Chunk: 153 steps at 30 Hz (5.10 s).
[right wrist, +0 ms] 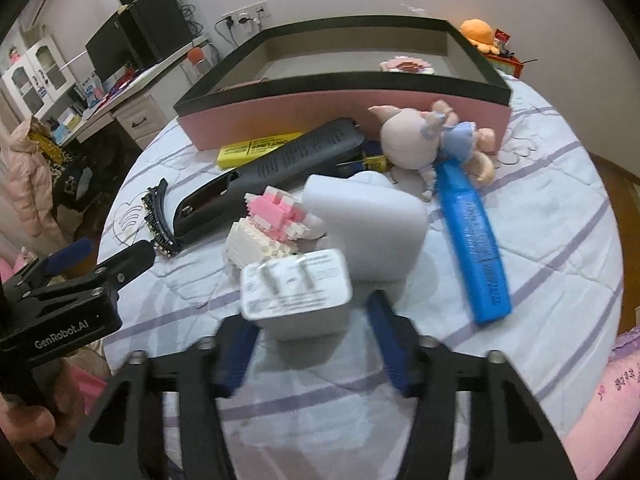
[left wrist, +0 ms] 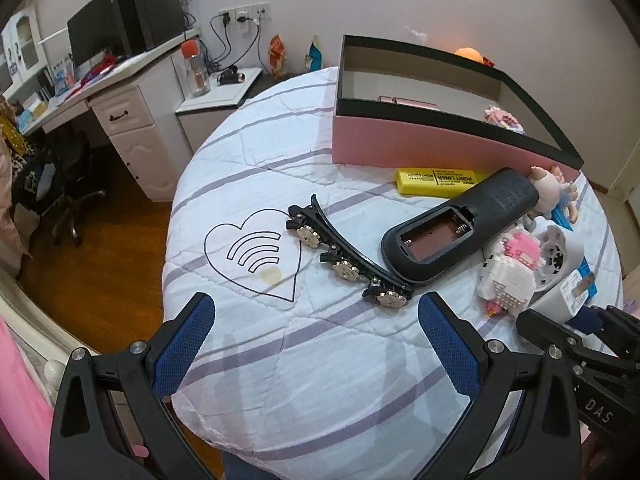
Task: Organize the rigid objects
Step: 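Grasp the white charger plug with the right gripper while the left gripper grasps the black hair clip, then carry the plug and hair clip into the pink box and release both, then withdraw both grippers from the box back over the bed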
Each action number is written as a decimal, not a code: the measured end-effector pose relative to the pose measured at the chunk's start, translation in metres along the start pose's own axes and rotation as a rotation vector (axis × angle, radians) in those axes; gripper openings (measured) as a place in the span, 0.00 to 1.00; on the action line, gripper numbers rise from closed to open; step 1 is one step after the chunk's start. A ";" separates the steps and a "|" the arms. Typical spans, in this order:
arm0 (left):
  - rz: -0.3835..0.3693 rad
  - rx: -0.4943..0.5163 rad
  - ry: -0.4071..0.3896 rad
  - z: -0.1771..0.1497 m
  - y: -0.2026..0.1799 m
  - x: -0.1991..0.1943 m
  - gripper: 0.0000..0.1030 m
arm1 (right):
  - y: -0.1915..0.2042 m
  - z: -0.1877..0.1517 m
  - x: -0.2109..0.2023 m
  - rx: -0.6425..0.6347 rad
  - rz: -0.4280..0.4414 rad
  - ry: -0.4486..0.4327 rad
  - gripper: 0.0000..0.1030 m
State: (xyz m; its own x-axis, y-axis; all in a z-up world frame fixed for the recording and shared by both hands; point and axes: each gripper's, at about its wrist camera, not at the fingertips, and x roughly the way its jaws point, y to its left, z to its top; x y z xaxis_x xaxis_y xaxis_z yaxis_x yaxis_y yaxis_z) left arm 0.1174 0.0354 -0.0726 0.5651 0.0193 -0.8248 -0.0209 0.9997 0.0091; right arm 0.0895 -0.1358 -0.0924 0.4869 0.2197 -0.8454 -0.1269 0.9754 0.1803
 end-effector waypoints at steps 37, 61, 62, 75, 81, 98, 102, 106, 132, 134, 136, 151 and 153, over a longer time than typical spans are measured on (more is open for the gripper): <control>-0.013 -0.029 -0.055 0.013 0.018 0.033 0.22 | 0.003 0.007 -0.012 0.002 0.056 -0.003 0.42; -0.105 0.001 -0.116 0.044 -0.007 -0.024 0.18 | -0.005 0.030 -0.050 0.007 0.059 -0.079 0.42; -0.110 0.005 -0.127 0.050 -0.009 -0.028 0.18 | -0.006 0.033 -0.052 0.004 0.058 -0.086 0.42; -0.171 0.058 -0.241 0.145 -0.045 -0.029 0.18 | -0.029 0.133 -0.070 -0.047 -0.004 -0.216 0.42; -0.187 0.079 -0.213 0.194 -0.066 0.014 0.18 | -0.050 0.182 -0.040 -0.033 -0.007 -0.193 0.42; -0.193 0.085 -0.046 0.227 -0.090 0.110 0.18 | -0.085 0.245 0.077 -0.022 -0.025 0.041 0.42; -0.190 0.088 -0.026 0.226 -0.093 0.117 0.19 | -0.084 0.248 0.090 -0.029 -0.031 0.075 0.42; -0.182 0.090 -0.011 0.225 -0.093 0.121 0.19 | -0.085 0.248 0.101 -0.023 -0.040 0.116 0.42; -0.103 0.133 -0.198 0.201 -0.069 -0.003 0.95 | -0.059 0.228 -0.012 0.005 -0.040 -0.135 0.73; -0.105 0.136 -0.215 0.193 -0.065 -0.018 0.99 | -0.054 0.217 -0.032 0.004 -0.037 -0.169 0.74; -0.104 0.134 -0.237 0.183 -0.061 -0.035 1.00 | -0.053 0.206 -0.051 0.008 -0.039 -0.204 0.77; -0.142 0.039 -0.214 0.079 -0.034 -0.087 1.00 | -0.053 0.083 -0.126 0.101 0.014 -0.313 0.82; -0.131 0.043 -0.201 0.064 -0.033 -0.089 1.00 | -0.053 0.066 -0.127 0.118 0.024 -0.309 0.86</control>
State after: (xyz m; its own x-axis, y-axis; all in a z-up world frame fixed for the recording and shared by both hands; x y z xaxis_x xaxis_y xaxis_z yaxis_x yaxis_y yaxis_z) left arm 0.1205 0.0012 0.0365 0.7137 -0.1126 -0.6913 0.0957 0.9934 -0.0630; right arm 0.0920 -0.2144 0.0385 0.7263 0.2203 -0.6511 -0.0490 0.9614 0.2707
